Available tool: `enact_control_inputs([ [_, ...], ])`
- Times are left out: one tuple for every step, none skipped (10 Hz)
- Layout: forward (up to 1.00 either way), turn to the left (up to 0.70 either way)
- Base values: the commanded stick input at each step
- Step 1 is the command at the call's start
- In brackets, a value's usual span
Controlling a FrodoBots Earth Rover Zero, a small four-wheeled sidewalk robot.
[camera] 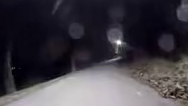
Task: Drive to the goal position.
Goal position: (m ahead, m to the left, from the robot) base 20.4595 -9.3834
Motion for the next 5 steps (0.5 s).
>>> enact_control_inputs([
  [1.00,0.00],
  [1.00,0.00],
  [1.00,0.00],
  [1.00,0.00],
  [1.00,0.00],
])
